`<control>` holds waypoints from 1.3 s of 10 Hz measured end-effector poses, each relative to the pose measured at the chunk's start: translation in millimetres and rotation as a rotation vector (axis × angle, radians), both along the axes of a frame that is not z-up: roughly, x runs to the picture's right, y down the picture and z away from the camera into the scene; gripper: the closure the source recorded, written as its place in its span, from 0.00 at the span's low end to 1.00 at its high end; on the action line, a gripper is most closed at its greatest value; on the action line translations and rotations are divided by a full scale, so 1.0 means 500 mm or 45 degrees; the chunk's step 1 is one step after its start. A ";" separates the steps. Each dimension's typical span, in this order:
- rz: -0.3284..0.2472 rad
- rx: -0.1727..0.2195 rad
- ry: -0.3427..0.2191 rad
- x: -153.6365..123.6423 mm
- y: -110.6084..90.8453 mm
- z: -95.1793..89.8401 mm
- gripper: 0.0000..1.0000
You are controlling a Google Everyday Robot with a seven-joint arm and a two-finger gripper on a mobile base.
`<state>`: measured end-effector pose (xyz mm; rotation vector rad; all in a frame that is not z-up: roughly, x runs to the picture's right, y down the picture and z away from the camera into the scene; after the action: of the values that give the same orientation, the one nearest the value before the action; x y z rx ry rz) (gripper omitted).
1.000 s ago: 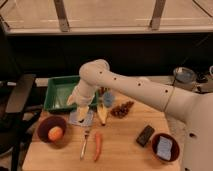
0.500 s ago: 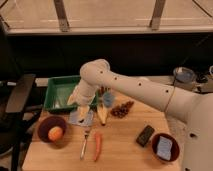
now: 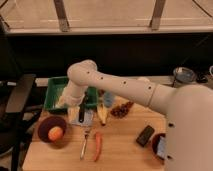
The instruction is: Place apple in tray
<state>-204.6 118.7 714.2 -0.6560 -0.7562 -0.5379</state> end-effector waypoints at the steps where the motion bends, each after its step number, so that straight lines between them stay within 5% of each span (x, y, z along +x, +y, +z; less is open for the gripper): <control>1: -0.010 -0.023 -0.024 -0.021 0.015 0.012 0.35; 8: -0.075 -0.204 -0.157 -0.130 0.143 0.052 0.35; 13: -0.095 -0.249 -0.140 -0.133 0.172 0.083 0.35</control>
<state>-271.2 204.7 755.7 -0.8436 -0.8981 -0.5762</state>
